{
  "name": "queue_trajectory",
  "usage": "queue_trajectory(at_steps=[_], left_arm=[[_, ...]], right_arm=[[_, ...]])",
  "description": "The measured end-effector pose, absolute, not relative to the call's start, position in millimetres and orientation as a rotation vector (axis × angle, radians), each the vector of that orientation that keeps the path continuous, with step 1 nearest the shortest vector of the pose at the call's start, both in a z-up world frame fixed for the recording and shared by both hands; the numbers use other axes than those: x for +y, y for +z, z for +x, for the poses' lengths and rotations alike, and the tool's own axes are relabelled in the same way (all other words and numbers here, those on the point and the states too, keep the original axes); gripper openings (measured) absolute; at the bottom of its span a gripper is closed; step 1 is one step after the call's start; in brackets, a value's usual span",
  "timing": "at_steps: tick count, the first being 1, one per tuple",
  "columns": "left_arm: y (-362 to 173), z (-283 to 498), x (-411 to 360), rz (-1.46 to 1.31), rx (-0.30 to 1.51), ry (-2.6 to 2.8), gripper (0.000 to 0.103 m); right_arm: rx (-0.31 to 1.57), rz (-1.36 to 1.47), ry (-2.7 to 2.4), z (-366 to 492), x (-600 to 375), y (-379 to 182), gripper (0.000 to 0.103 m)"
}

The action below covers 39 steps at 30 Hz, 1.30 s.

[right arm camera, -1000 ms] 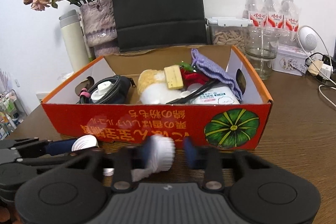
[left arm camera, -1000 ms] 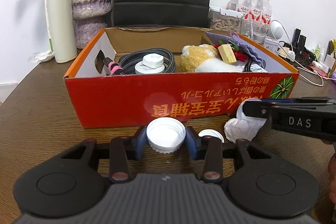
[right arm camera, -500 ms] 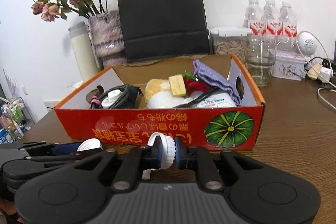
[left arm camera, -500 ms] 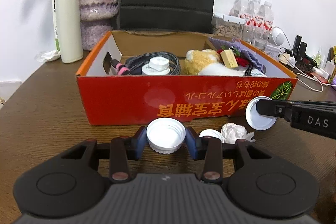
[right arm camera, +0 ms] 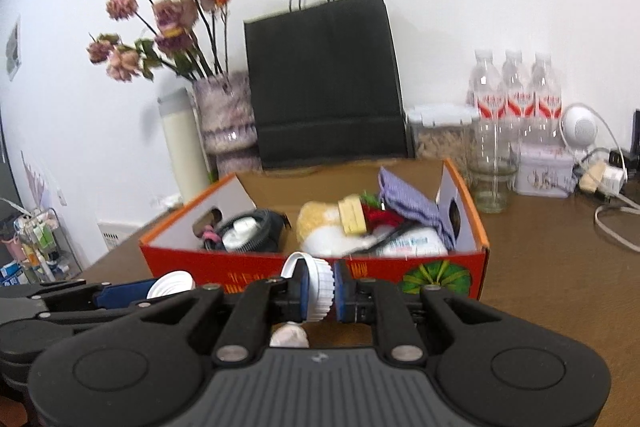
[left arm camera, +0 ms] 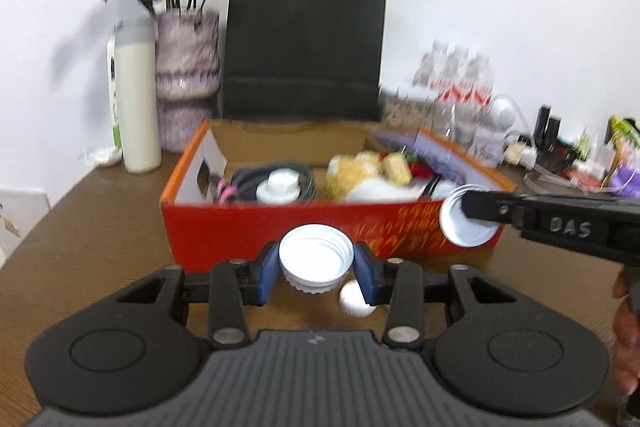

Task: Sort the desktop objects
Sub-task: 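Carry the large cap with the left tool while the right tool carries the ridged cap into the box, then open both tools inside the box to release the two white caps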

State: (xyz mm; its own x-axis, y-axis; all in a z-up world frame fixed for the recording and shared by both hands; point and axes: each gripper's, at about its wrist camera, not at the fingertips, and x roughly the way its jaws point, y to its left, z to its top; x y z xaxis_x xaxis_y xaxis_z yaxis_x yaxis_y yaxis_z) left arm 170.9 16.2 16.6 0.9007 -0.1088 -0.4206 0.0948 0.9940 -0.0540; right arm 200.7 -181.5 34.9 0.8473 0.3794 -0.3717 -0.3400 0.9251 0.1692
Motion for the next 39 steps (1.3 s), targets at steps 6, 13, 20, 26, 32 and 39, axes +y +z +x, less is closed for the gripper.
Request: queue_trajectory(at_steps=[6,13,20,26,32,39], left_arm=[[42,171,4,-0.014,0.358,-0.114,0.040],[63,199,-1,-0.070,0.294,-0.105,0.040],[67,233,8,-0.110,0.275,-0.063,0.040],[63,265,11,-0.099,0.279,-0.035,0.040],[51,297,11,-0.072,0.311,-0.016,0.040],[34,322,21,-0.071,0.376,0.016,0.040]], right_arm=[[0.344,0.111,0.387,200,-183,56,0.012],[0.294,0.130,0.374,217,-185,70,0.012],[0.286,0.153,0.362,254,-183,71,0.012],[0.305,0.138,0.360,285,-177,64,0.012],[0.324,0.111,0.355,317,-171,55,0.012],[0.371,0.077,0.338,343,-166,37,0.012]])
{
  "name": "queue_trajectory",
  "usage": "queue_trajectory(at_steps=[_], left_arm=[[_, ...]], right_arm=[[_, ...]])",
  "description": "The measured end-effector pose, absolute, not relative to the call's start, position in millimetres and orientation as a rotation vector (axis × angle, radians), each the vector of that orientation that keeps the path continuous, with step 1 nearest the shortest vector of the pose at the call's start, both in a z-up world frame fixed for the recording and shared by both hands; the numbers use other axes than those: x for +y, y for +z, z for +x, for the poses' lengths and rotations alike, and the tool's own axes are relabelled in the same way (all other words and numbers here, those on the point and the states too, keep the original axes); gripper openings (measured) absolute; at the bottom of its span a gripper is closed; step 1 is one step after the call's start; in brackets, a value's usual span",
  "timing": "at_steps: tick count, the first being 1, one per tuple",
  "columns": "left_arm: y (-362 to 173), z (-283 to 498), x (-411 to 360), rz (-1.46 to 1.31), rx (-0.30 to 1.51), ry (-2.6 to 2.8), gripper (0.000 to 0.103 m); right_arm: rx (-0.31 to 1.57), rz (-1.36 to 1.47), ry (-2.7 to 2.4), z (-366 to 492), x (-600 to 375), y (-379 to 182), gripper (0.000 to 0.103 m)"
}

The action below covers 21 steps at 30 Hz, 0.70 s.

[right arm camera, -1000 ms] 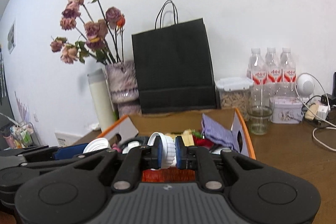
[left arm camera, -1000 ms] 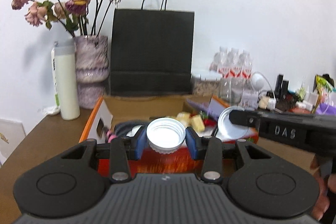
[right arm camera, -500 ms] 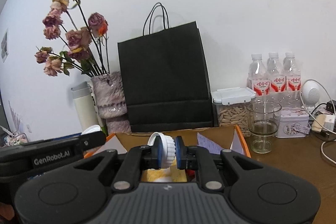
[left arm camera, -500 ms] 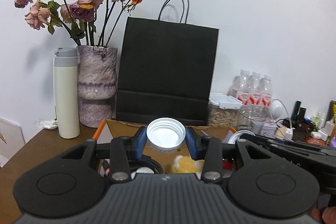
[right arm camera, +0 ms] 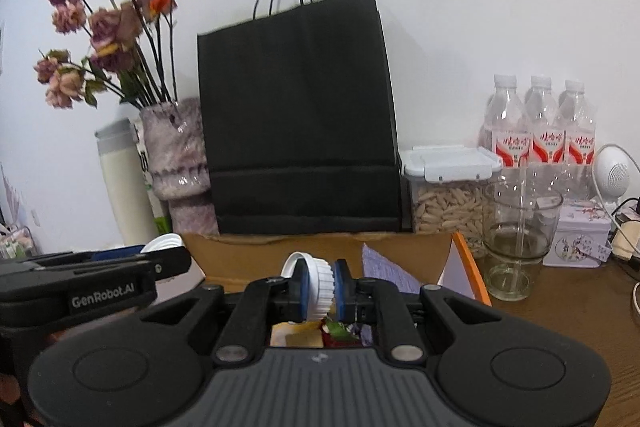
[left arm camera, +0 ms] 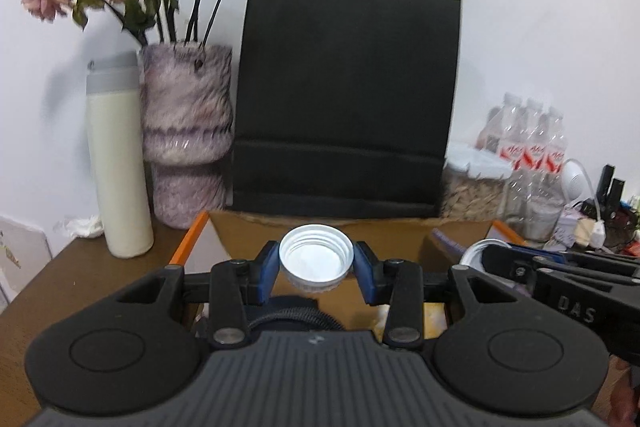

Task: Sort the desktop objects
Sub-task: 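Open both tools inside the box to release the two white caps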

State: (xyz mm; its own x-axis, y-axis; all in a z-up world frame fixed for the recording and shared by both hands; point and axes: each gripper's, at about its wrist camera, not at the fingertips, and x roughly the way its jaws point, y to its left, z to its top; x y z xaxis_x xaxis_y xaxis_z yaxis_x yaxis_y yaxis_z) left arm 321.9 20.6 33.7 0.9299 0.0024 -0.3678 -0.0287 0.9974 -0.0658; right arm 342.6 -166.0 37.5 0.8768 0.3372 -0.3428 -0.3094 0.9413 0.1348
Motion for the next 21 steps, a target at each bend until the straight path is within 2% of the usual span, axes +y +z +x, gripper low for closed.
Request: queue_trajectory(at_steps=[9,11,13,15,17,19,20,21], left_arm=[[24.3,323.7,20.2,-0.052,0.400,0.019,0.041],[24.3,323.0,19.3,-0.045,0.398,0.021,0.041],[24.9,322.4,18.2,-0.039,0.396,0.028,0.049],[24.9,321.5,18.1,-0.036,0.389,0.046,0.068],[24.8,321.1,17.8,-0.029,0.384,0.065,0.075],[25.6,319.6,18.1,-0.030,0.371,0.075,0.084],[26.4,318.7,18.3,-0.030,0.363,0.080,0.095],[27.2,317.2,18.1,-0.029,0.351,0.090,0.102]], right_arm=[[0.383,0.047,0.329,338.8,-164.1,31.8,0.011],[0.382,0.052,0.330,337.7,-164.5,32.9,0.014],[0.378,0.053,0.325,336.3,-165.0,34.2,0.015],[0.380,0.060,0.327,335.8,-166.3,35.2,0.031],[0.380,0.069,0.330,335.2,-167.4,35.3,0.040],[0.378,0.066,0.323,334.7,-167.5,35.4,0.045],[0.374,0.065,0.318,334.9,-167.6,35.7,0.055],[0.373,0.066,0.317,335.0,-167.9,35.8,0.071]])
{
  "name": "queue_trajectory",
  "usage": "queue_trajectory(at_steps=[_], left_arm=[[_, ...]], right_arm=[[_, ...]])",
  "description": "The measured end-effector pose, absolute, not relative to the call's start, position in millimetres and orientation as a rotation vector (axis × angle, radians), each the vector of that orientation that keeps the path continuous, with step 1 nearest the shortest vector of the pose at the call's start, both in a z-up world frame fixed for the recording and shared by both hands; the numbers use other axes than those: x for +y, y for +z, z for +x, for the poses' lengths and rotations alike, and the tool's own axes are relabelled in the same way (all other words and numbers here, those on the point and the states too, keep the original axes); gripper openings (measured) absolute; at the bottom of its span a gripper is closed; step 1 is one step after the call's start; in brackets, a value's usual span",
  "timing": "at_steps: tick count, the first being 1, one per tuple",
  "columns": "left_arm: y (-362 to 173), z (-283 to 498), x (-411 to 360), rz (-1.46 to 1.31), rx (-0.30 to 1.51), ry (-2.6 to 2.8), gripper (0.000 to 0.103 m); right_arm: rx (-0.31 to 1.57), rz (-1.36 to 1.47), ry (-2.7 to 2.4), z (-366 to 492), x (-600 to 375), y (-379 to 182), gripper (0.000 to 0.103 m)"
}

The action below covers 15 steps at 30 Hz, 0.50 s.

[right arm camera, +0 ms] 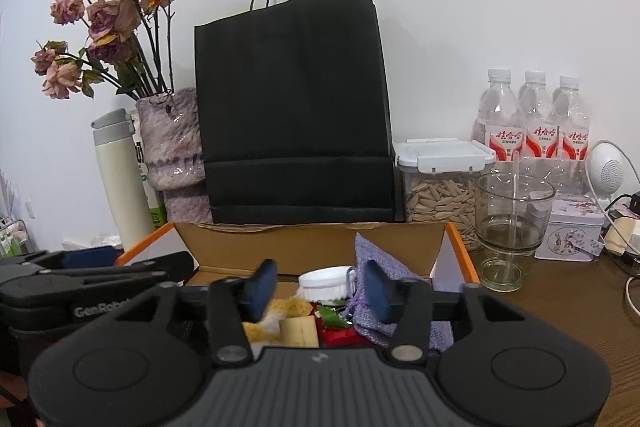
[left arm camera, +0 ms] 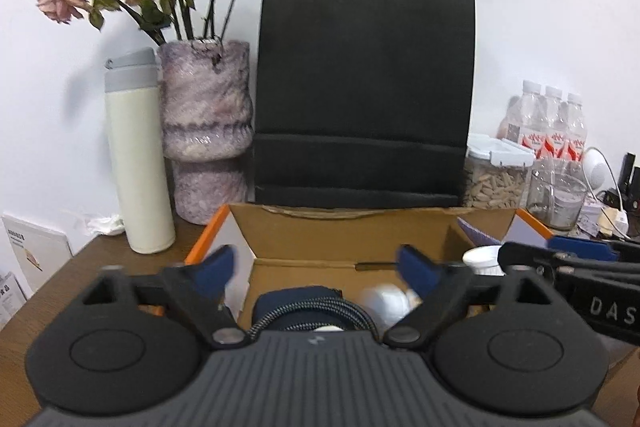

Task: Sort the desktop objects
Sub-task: 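Open both tools inside the box to release the two white caps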

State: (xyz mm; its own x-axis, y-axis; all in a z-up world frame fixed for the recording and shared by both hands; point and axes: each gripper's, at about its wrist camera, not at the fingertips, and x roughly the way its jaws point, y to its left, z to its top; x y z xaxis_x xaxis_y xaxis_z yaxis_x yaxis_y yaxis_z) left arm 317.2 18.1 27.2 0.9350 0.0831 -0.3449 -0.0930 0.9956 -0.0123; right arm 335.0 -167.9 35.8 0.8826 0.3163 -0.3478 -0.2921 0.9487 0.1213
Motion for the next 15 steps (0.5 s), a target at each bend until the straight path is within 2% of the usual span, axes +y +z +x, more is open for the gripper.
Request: queue_trajectory(at_steps=[1,2,3,4,15], left_arm=[[28,315,18,-0.025,0.335,0.111,0.102],[29,314,17,-0.019,0.321,0.128,0.103],[29,313,18,-0.018,0.314,0.131,0.103],[30,312,18,-0.026,0.311,0.128,0.103],[33,288,22,-0.058,0.263,0.156,0.103]], right_arm=[[0.369,0.067,0.313,334,-168,36,0.078],[0.363,0.066,0.303,334,-169,36,0.092],[0.360,0.065,0.296,333,-169,37,0.100],[0.357,0.067,0.292,332,-170,38,0.102],[0.346,0.060,0.276,314,-175,36,0.103]])
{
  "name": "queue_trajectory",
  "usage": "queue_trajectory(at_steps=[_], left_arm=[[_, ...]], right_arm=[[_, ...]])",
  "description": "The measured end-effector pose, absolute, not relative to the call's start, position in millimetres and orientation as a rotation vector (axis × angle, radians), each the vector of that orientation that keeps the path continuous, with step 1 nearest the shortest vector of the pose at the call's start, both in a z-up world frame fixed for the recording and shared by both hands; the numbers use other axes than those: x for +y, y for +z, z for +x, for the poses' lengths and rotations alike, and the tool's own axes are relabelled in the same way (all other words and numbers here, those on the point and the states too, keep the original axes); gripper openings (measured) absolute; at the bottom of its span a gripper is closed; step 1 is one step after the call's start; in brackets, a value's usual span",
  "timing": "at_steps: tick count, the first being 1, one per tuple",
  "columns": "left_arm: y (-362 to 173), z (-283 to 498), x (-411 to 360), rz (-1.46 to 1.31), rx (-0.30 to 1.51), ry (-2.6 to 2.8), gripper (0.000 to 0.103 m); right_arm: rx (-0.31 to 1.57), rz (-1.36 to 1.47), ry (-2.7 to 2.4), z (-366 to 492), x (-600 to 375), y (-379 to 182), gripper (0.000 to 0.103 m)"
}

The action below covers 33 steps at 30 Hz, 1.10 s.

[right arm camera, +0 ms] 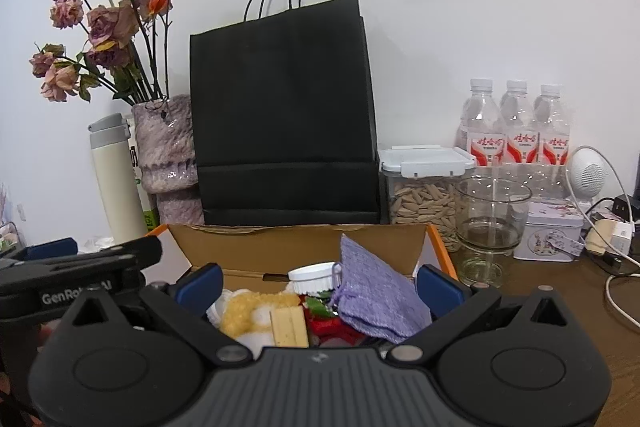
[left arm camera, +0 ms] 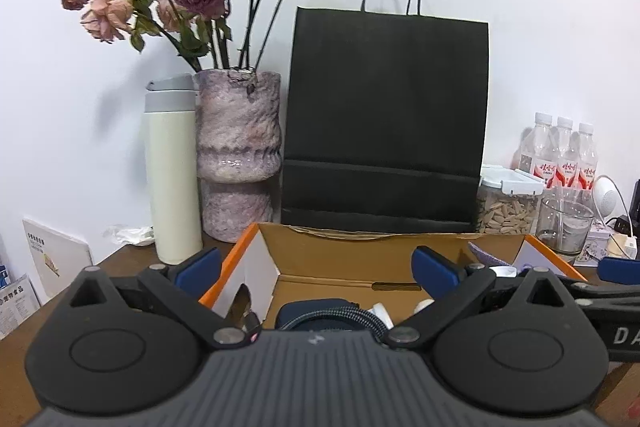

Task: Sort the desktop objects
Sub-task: 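Open both tools inside the box to release the two white caps, then withdraw both open tools from the box toward the desk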

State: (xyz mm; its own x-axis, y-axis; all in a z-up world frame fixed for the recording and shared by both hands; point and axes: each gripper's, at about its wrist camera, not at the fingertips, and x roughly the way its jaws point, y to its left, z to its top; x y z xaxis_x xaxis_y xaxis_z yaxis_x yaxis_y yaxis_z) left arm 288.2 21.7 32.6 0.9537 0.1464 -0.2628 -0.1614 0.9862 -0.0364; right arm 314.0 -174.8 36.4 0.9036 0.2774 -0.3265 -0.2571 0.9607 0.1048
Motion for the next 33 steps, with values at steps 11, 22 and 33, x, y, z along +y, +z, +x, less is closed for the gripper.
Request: queue_trajectory(at_steps=[11,22,33], left_arm=[[26,244,33,-0.056,0.261,0.170,0.103],[13,194,42,-0.016,0.317,0.163,0.103],[-4,176,56,-0.001,0.477,0.172,0.103]], right_arm=[[0.335,0.029,0.266,265,-183,31,0.103],[0.400,-0.057,0.306,210,-170,14,0.103],[0.554,-0.116,0.287,206,-150,-11,0.103]])
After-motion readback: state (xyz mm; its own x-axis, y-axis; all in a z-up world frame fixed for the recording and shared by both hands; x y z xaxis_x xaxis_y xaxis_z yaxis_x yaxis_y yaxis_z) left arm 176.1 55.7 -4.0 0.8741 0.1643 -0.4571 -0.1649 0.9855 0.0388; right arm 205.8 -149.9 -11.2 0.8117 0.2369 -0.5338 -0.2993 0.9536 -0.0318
